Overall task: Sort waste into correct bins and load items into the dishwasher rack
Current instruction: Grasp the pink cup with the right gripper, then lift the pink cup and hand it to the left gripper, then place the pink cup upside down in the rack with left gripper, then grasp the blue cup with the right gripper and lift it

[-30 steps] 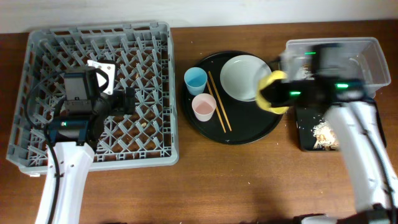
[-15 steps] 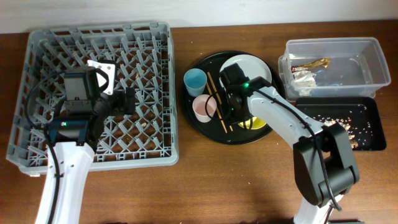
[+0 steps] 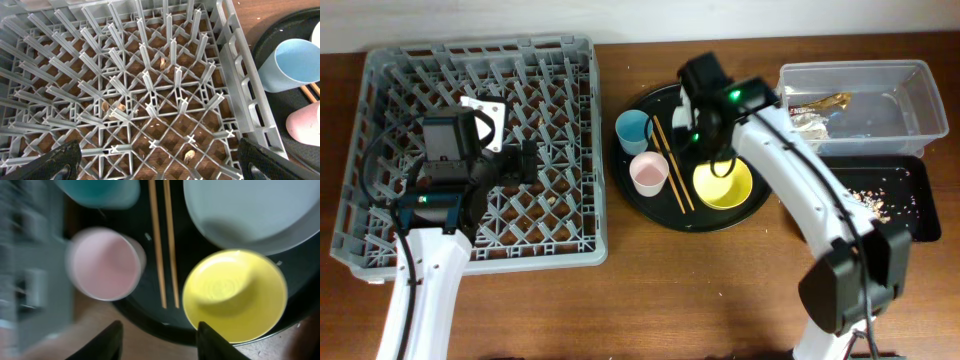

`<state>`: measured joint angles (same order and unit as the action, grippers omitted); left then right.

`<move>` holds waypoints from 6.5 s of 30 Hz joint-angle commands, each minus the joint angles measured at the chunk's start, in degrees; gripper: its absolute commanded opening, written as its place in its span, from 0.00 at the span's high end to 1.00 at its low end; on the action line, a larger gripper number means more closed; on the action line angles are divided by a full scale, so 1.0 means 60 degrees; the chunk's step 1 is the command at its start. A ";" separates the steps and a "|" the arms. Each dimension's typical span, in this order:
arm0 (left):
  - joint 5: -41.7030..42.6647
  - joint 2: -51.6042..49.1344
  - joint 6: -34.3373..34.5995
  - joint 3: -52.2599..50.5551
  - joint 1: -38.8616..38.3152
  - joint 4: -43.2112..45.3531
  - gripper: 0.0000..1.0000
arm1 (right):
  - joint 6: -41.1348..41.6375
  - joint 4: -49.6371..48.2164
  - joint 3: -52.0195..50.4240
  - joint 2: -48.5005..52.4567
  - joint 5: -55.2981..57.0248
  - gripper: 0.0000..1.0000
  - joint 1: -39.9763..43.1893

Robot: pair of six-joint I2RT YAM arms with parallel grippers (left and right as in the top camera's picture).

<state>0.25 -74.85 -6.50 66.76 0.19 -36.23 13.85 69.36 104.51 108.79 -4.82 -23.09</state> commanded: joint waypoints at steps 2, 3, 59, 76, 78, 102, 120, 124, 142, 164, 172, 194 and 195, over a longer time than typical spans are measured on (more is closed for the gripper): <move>0.0106 -0.0007 -0.0153 0.0168 0.0000 0.0015 0.01 | 0.0543 0.0295 0.0929 -0.0321 -0.0601 0.45 0.0040; 0.0102 -0.0007 -0.0153 0.0168 -0.0004 0.0015 0.01 | 0.0623 0.0302 0.0922 -0.0266 -0.0619 0.44 0.0036; 0.5388 -0.0011 0.0962 0.0168 -0.0004 0.0495 0.02 | 0.1064 -0.0182 0.0860 0.2962 -0.0412 0.50 -0.0608; 0.6444 -0.0197 0.3158 0.0022 -0.0004 0.0612 0.01 | -0.0273 -0.0382 0.0889 0.0889 -0.5082 0.96 0.1129; 0.7271 -0.0645 0.3901 -0.0055 -0.0004 0.0612 0.01 | -0.0718 -0.0419 0.0889 0.0419 -0.6298 0.96 0.1880; 1.2728 -0.2302 0.8692 -0.0055 -0.0004 0.2965 0.18 | -0.1326 -0.4699 -0.1173 0.0546 -1.1063 0.96 0.1191; 1.3103 -0.2302 0.8870 -0.0047 0.0000 0.3486 0.45 | -0.0466 -0.5974 -0.1188 0.1005 -1.1041 0.88 0.0171; 1.3107 -0.2302 0.8867 -0.0047 0.0011 0.4288 0.52 | -0.0470 -0.5927 -0.1188 0.1005 -1.1005 0.37 0.0211; 0.3180 -0.2291 0.4244 0.2798 -0.0058 0.0291 0.53 | -0.1304 -0.0750 -0.1184 -0.0579 -0.3650 0.11 0.3279; 0.0175 -0.5297 0.3639 0.4852 -0.2597 -0.6692 0.53 | -0.1304 -0.0178 -0.1188 -0.0732 -0.3217 0.01 0.3279; 0.0175 -0.6801 0.3639 0.4827 -0.2594 -0.6652 0.18 | -0.1297 -0.0233 -0.1188 -0.0732 -0.3271 0.00 0.3013; 0.0160 -0.5530 0.3639 0.8568 -0.1625 -0.6856 0.04 | 0.3319 -0.5788 -0.1188 0.2528 -0.1118 0.33 0.0036; 0.0164 -0.5533 0.3639 0.8568 -0.1625 -0.6823 0.04 | 0.3319 -0.5818 -0.1188 0.2561 -0.1115 0.38 0.0040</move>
<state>1.06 -107.96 15.81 117.97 -9.50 -77.54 32.88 35.46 97.47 123.26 -12.62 -22.37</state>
